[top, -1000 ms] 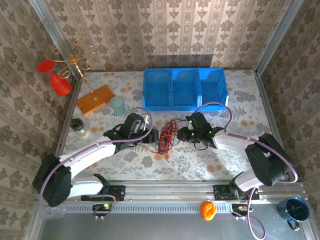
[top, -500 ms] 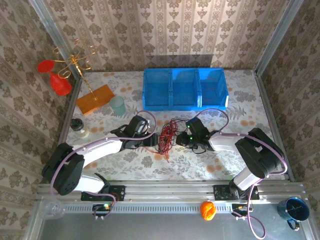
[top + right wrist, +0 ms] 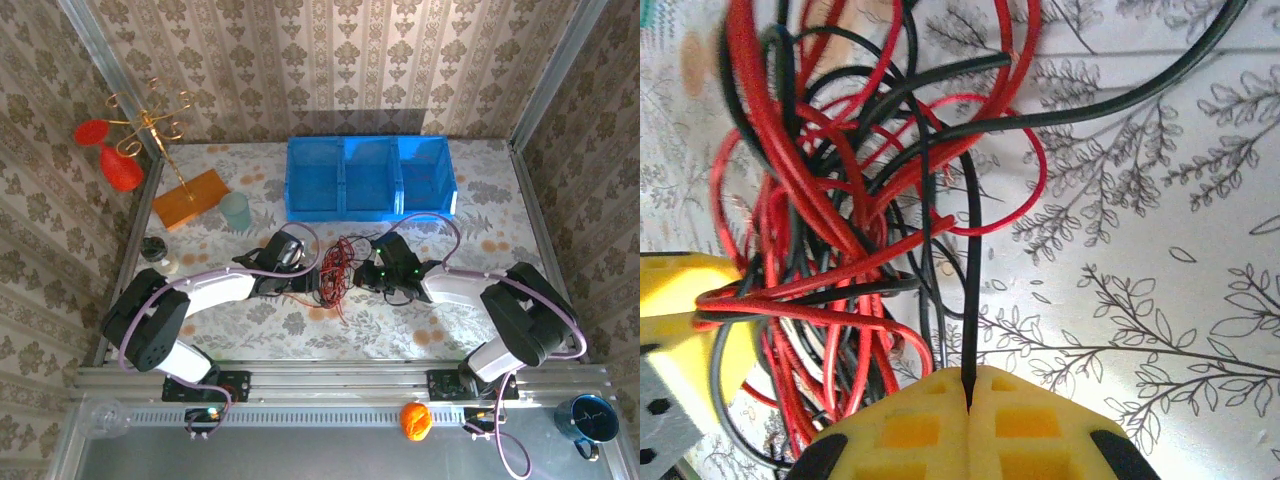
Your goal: Untangle the cables
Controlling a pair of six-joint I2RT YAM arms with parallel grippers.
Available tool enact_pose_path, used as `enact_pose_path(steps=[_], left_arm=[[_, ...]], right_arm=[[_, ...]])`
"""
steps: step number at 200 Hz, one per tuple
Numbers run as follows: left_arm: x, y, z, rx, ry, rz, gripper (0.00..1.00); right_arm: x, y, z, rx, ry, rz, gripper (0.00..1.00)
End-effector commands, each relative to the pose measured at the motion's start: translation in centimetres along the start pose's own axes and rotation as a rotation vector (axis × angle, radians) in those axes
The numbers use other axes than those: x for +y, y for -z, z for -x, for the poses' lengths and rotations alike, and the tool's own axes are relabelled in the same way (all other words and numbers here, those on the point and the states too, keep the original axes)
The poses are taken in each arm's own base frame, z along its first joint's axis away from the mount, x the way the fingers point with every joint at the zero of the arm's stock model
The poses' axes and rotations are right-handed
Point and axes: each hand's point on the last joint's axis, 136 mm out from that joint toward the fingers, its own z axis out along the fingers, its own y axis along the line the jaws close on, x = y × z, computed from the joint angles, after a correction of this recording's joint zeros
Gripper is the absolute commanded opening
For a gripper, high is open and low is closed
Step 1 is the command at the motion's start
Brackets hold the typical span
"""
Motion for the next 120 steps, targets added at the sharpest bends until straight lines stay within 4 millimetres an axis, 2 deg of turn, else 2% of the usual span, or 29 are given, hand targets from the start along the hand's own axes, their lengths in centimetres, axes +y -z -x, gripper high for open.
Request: enact_pose_path(steps=[1, 31, 36, 79, 99, 120], left_arm=[[0.0, 0.2, -0.4, -0.001, -0.009, 0.0, 0.5], [0.2, 1.5, 0.1, -0.038, -0.007, 0.018, 0.51], [0.1, 1.8, 0.3, -0.049, -0.008, 0.017, 0.51], [0.0, 4.4, 1.3, -0.107, -0.038, 0.034, 0.57], [-0.2, 5.0, 1.6, -0.117, -0.051, 0.036, 0.58], [-0.2, 5.0, 1.8, -0.123, -0.047, 0.036, 0.58]], right_arm=[[1.1, 1.3, 1.2, -0.039, 0.061, -0.011, 0.0], [1.6, 3.0, 1.9, -0.067, 0.118, -0.038, 0.0], [2.5, 4.1, 2.3, -0.092, 0.139, -0.019, 0.0], [4.5, 7.9, 3.5, -0.158, 0.226, -0.023, 0.0], [5.4, 9.6, 4.2, -0.192, 0.259, -0.022, 0.0], [6.0, 10.5, 4.6, -0.205, 0.278, -0.019, 0.0]])
